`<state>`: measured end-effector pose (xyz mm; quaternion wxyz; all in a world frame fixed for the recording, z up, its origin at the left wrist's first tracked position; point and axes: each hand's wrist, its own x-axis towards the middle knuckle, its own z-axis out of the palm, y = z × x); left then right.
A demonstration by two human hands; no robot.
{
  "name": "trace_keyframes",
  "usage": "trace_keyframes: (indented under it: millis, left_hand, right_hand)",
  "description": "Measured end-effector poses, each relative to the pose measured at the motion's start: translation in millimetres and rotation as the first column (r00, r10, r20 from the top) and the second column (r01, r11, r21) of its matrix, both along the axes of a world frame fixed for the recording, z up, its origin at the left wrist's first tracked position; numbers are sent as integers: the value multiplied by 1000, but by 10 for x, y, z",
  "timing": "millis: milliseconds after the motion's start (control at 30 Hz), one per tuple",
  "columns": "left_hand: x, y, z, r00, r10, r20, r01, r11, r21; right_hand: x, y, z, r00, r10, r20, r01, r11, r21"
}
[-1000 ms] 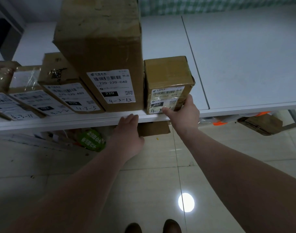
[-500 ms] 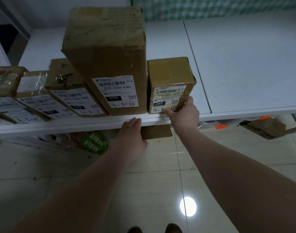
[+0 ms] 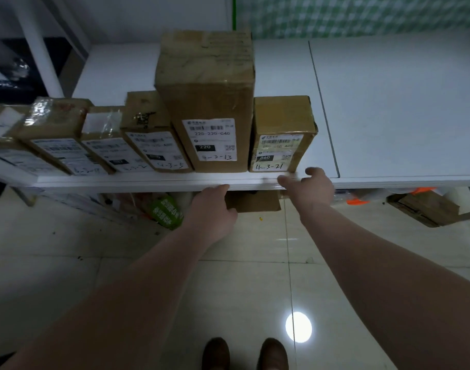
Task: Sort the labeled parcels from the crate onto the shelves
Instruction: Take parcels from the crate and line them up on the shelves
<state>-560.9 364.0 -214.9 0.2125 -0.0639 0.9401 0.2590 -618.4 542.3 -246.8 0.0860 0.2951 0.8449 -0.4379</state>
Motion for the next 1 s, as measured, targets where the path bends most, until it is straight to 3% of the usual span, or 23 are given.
trace_keyframes:
  millis: [167, 267, 400, 633, 800, 1000]
  left_hand:
    - [356, -211, 566, 993, 103, 62, -105, 994, 33]
    - [702, -398, 944, 972, 229, 45, -231, 972, 48]
    - [1299, -710, 1401, 932, 362, -8, -361, 931, 56]
    - [2469, -1435, 2085, 716, 698, -28, -686, 710, 158]
    - [3469, -2031, 2489, 566, 816, -121, -794, 578, 185]
    - [5008, -2699, 2808, 423, 897, -131, -860, 442, 254]
  right_hand:
    - [439, -226, 592, 986, 146, 84, -136, 984, -112]
    - [731, -508, 1007, 960, 259, 106, -223, 937, -270]
    - [1169, -948, 1510, 878, 463, 121, -404, 853, -331]
    - [2035, -1884, 2352, 715, 697, 54, -631, 678, -377]
    - [2798, -2589, 2764, 582, 813, -17, -760, 536, -367]
    - [4039, -3428, 3125, 411, 909, -68, -884, 379, -275]
